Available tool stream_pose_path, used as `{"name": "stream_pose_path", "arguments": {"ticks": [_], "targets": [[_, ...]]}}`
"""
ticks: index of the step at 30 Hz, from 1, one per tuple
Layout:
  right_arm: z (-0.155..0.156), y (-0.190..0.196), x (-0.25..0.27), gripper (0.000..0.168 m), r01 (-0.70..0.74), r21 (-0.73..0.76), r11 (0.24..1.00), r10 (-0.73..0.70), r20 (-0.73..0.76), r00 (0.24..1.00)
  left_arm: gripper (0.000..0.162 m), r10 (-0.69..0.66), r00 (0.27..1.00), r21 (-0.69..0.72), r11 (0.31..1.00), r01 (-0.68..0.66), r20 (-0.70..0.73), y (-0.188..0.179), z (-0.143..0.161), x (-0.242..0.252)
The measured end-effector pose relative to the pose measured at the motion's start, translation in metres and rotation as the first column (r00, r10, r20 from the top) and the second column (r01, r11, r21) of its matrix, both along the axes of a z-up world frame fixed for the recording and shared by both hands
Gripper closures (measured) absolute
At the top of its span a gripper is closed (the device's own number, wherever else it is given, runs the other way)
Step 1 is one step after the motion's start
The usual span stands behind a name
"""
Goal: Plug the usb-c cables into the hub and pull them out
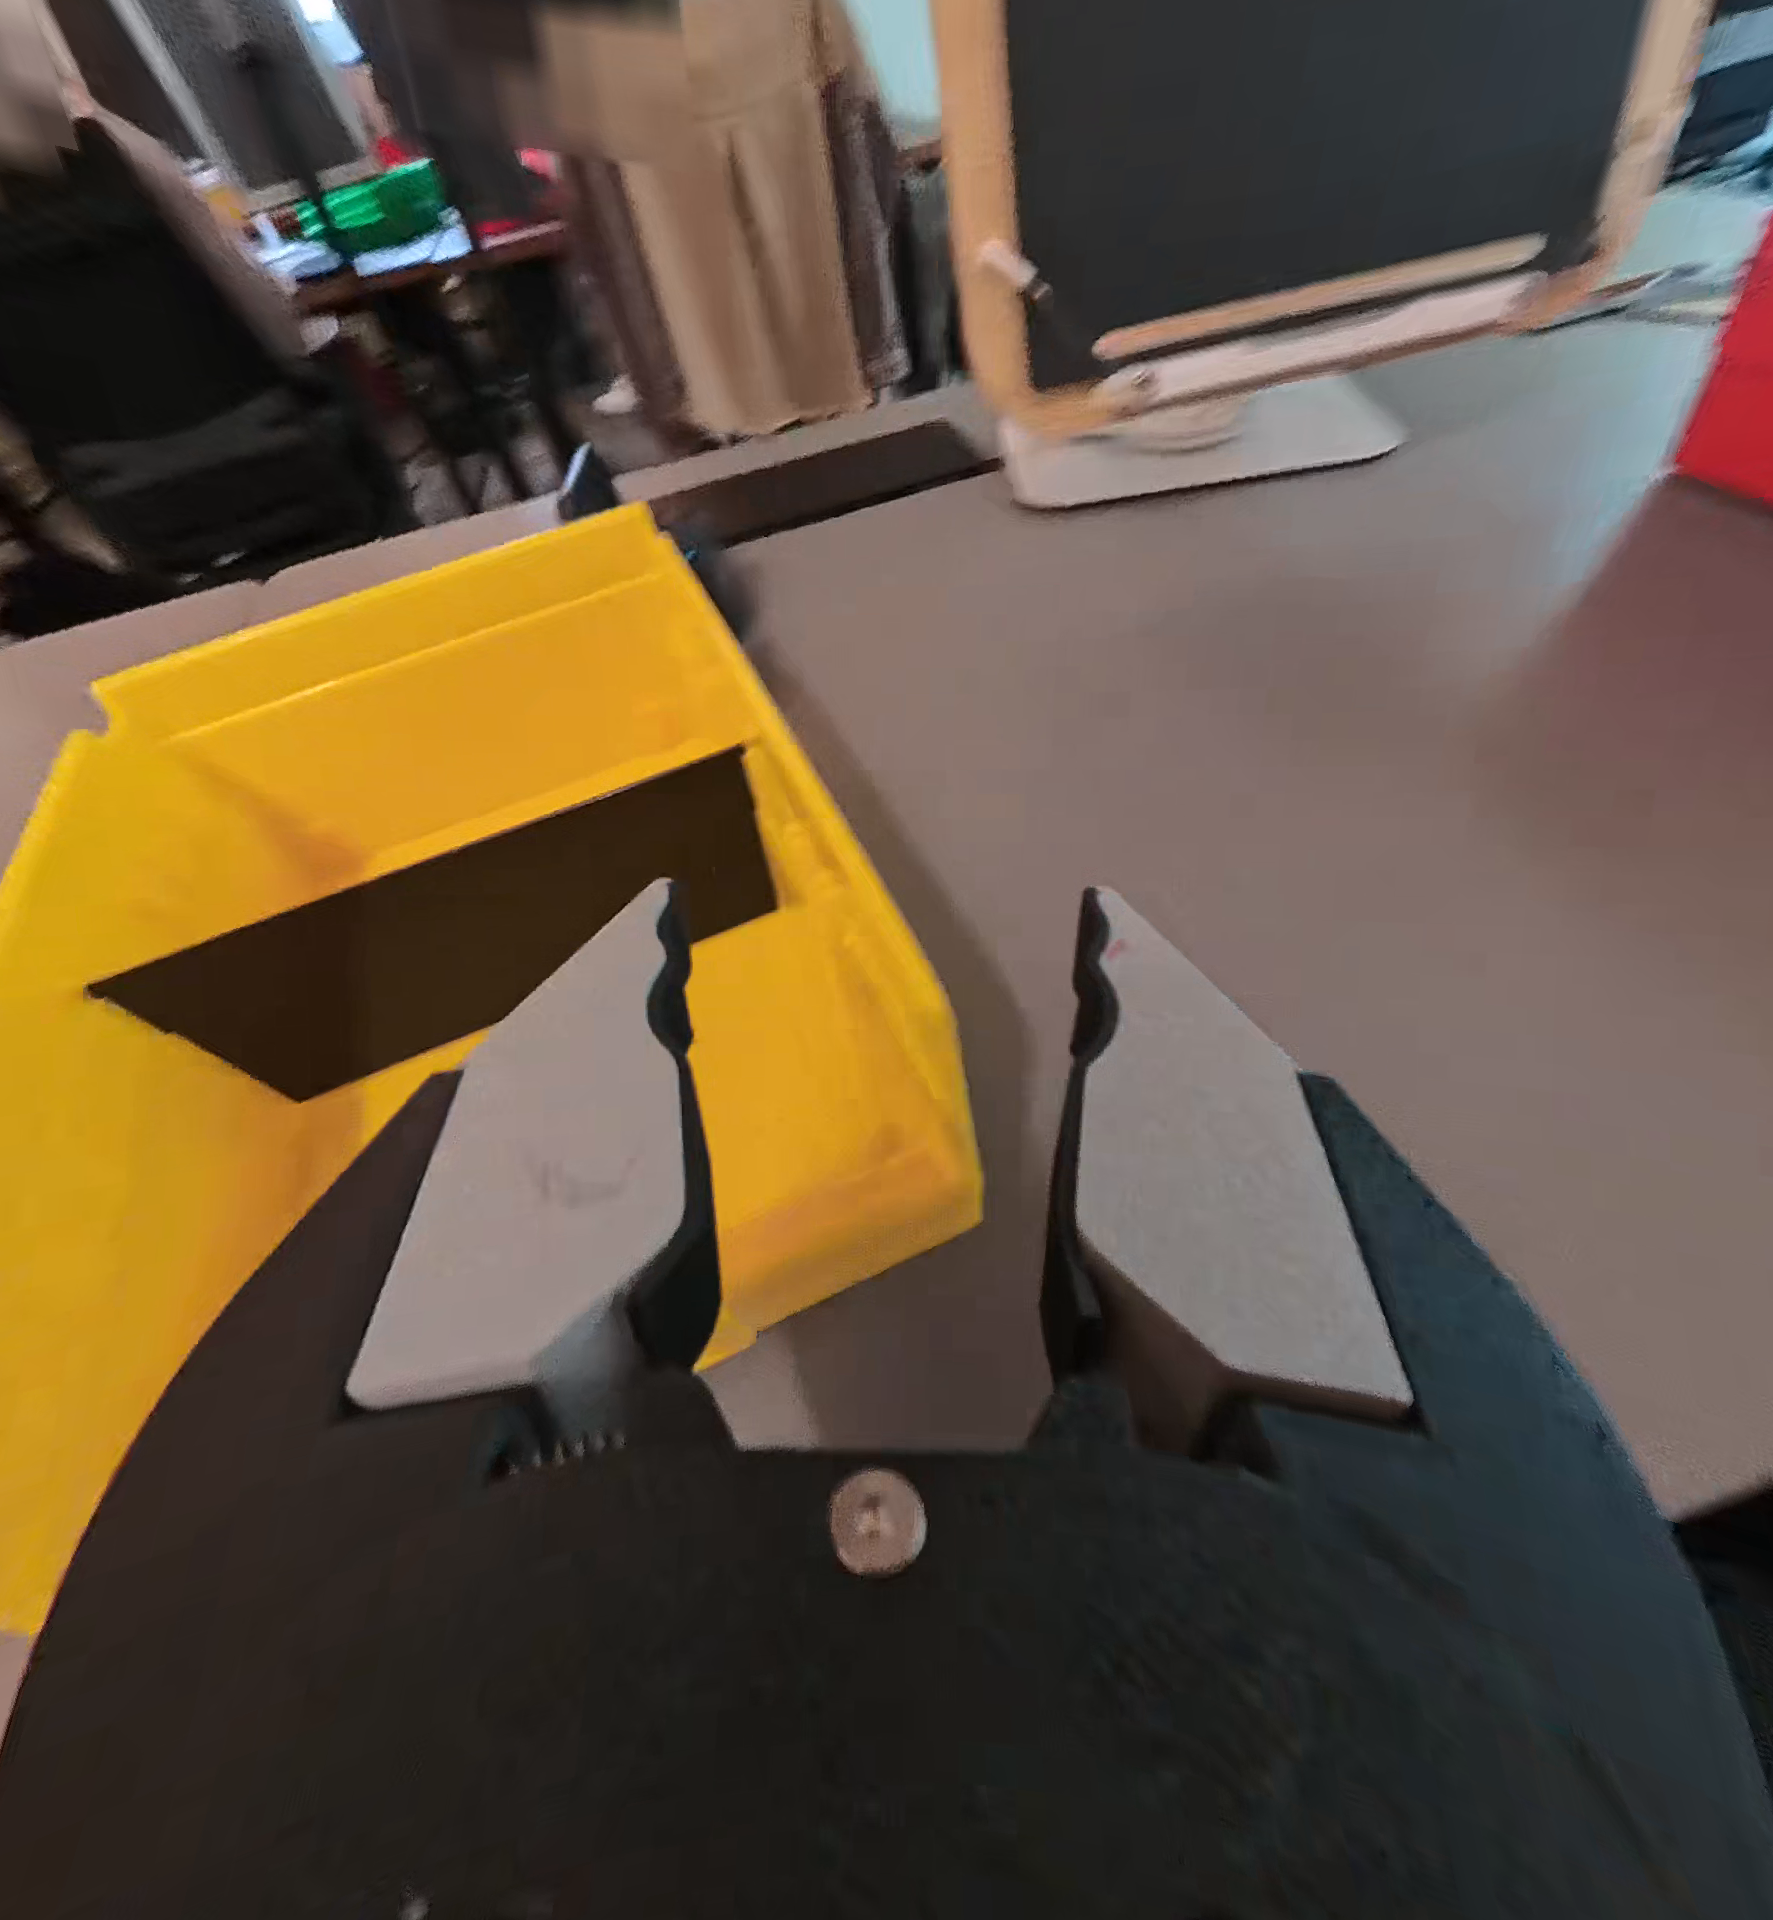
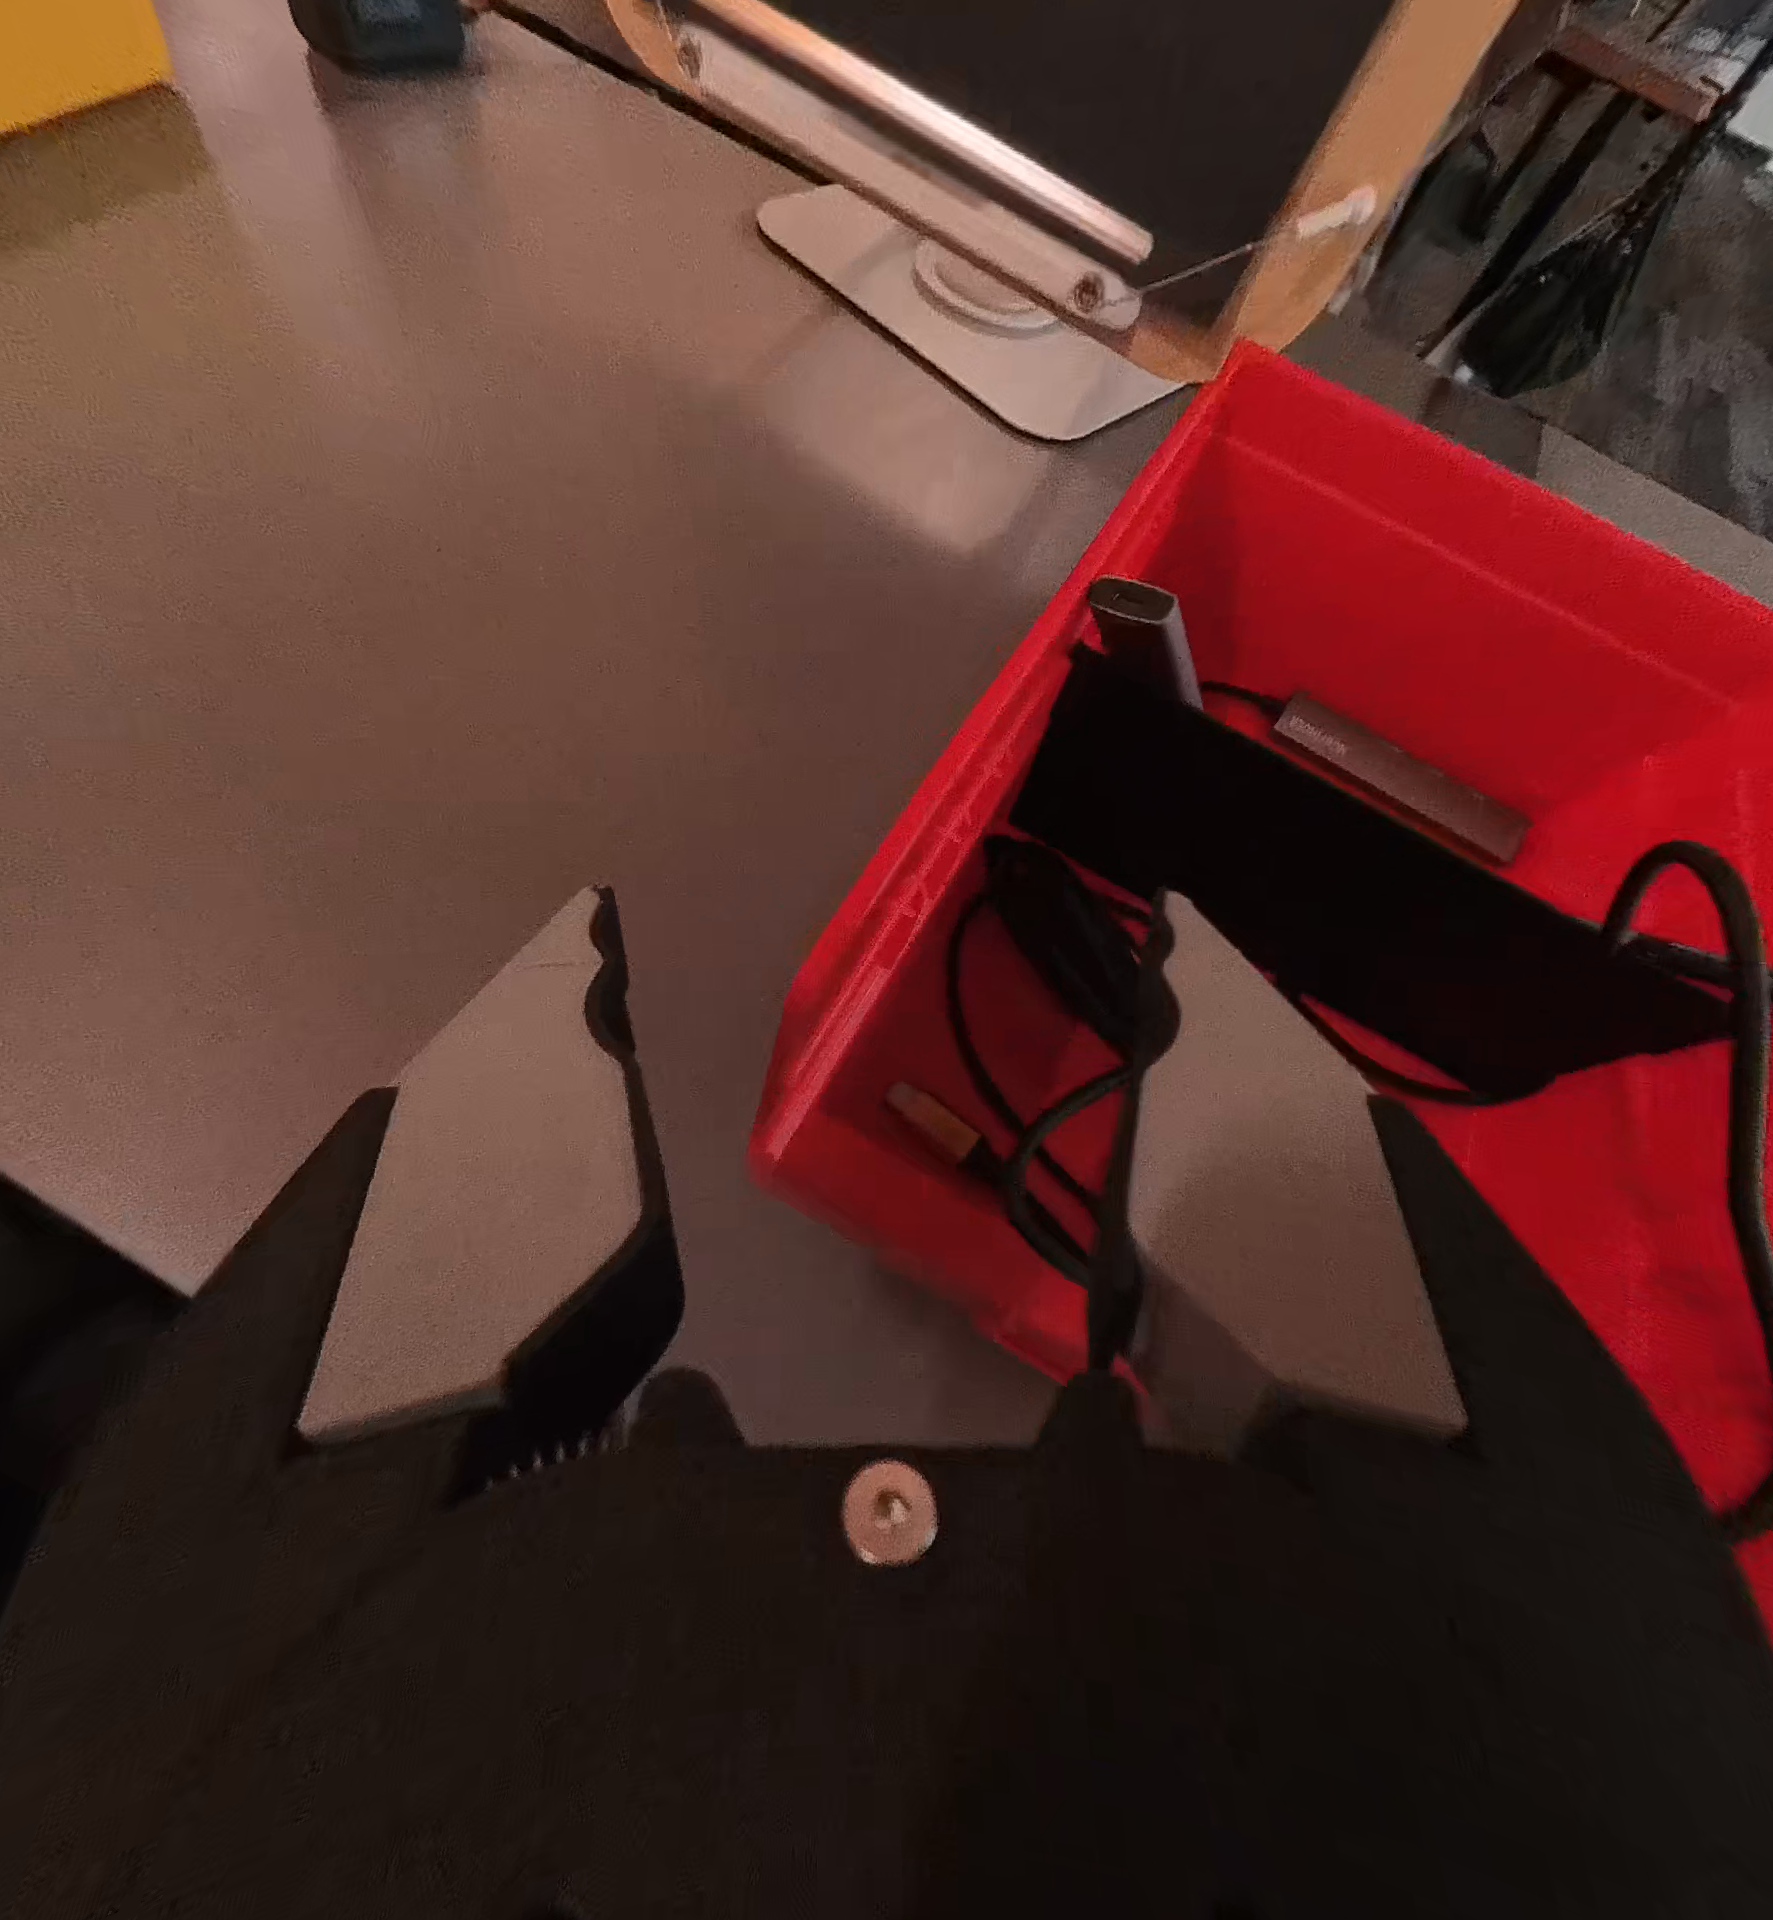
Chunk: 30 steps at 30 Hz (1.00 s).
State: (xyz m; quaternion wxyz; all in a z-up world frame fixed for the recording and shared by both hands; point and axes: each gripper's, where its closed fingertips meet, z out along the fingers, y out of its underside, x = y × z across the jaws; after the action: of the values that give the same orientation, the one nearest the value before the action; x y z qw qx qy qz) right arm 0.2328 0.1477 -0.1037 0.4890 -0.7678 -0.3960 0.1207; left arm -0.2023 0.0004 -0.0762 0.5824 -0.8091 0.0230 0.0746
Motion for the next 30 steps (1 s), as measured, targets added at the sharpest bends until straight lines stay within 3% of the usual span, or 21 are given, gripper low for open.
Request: {"name": "stream_pose_path", "arguments": {"ticks": [2, 4, 6, 8, 10, 13, 19, 25, 30], "targets": [[-0.017, 0.014, -0.004, 0.096, 0.043, 0.004, 0.999, -0.043, 0.042, 0.998, 0.094, 0.032, 0.999, -0.013, 0.999, -0.032, 0.013, 0.011, -0.014, -0.009], [-0.032, 0.015, -0.015, 0.136, 0.008, -0.059, 0.998, -0.006, 0.040, 0.999, 0.111, -0.014, 0.998, -0.052, 0.999, 0.017, 0.066, 0.026, -0.035, -0.001], [-0.031, 0.019, -0.015, 0.141, 0.055, -0.044, 0.998, -0.053, 0.043, 0.998, 0.127, 0.014, 1.000, -0.092, 0.996, -0.014, -0.007, 0.036, -0.050, -0.006], [-0.031, 0.017, -0.012, 0.145, 0.098, -0.001, 0.995, -0.098, 0.087, 0.991, 0.144, 0.075, 0.993, -0.095, 0.992, -0.084, -0.096, 0.037, -0.051, -0.018], [-0.029, 0.010, -0.013, 0.151, 0.105, 0.000, 0.994, -0.105, 0.041, 0.994, 0.159, 0.145, 0.967, -0.069, 0.984, -0.163, -0.210, 0.028, -0.044, -0.040], [-0.024, -0.008, -0.025, 0.156, 0.085, 0.001, 0.996, -0.085, -0.012, 0.996, 0.158, 0.070, 0.989, -0.034, 0.997, -0.075, -0.129, 0.019, -0.033, -0.040], [-0.024, -0.064, -0.122, 0.143, -0.069, -0.046, 0.997, 0.067, -0.051, 0.996, 0.159, 0.146, 0.973, -0.008, 0.989, -0.149, -0.177, 0.004, -0.001, -0.060], [-0.015, -0.127, -0.278, 0.124, -0.271, -0.104, 0.957, 0.252, -0.166, 0.953, 0.160, 0.180, 0.971, 0.124, 0.979, -0.162, -0.154, -0.019, 0.042, -0.069], [-0.022, -0.149, -0.419, 0.118, -0.296, -0.124, 0.947, 0.276, -0.157, 0.948, 0.159, 0.215, 0.964, 0.198, 0.963, -0.183, -0.155, -0.039, 0.065, -0.077]]}}
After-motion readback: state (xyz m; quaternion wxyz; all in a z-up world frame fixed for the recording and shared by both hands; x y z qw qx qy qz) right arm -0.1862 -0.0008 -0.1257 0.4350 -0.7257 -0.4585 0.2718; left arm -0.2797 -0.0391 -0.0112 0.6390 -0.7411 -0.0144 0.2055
